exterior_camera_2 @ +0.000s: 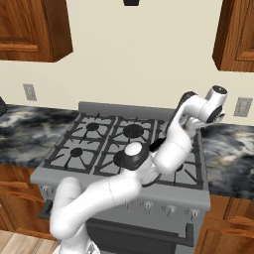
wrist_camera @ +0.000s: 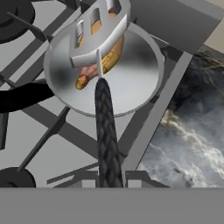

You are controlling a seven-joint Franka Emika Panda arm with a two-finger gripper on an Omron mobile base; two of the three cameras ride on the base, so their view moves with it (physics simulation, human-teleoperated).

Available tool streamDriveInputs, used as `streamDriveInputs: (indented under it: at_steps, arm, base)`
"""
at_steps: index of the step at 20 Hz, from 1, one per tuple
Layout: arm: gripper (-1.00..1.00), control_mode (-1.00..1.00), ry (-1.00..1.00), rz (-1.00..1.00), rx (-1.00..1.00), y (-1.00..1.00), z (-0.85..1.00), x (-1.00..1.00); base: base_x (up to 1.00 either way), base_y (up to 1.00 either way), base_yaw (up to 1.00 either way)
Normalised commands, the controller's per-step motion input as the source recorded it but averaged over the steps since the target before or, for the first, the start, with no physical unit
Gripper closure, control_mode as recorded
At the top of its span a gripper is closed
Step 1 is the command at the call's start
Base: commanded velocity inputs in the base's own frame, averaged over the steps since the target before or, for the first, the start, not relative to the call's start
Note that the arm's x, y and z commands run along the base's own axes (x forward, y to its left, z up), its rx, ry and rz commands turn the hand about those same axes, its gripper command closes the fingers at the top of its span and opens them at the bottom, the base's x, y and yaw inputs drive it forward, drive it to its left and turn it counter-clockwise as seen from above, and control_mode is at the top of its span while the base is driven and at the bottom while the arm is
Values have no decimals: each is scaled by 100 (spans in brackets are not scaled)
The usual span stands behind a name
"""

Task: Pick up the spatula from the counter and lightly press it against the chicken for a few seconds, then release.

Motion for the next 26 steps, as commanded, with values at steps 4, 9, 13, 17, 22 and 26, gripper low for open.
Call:
streamDriveInputs:
  at_steps: [4, 9, 13, 17, 22, 26]
  arm:
    - [100, -100, 6, 0, 0, 0, -20, 0]
    - [100, -100, 4, 0, 0, -6, -15, 0]
    - [100, -100, 3, 0, 0, -13, -14, 0]
    - [100, -100, 3, 0, 0, -8, -14, 0]
    - [100, -100, 3, 0, 0, -5, -15, 0]
    - [100, -100, 3, 0, 0, -3, -14, 0]
  base:
    - [0, 0, 0]
    - [0, 0, 0]
    - [0, 0, 0]
    - [0, 0, 0]
    - [0, 0, 0]
    - [0, 0, 0]
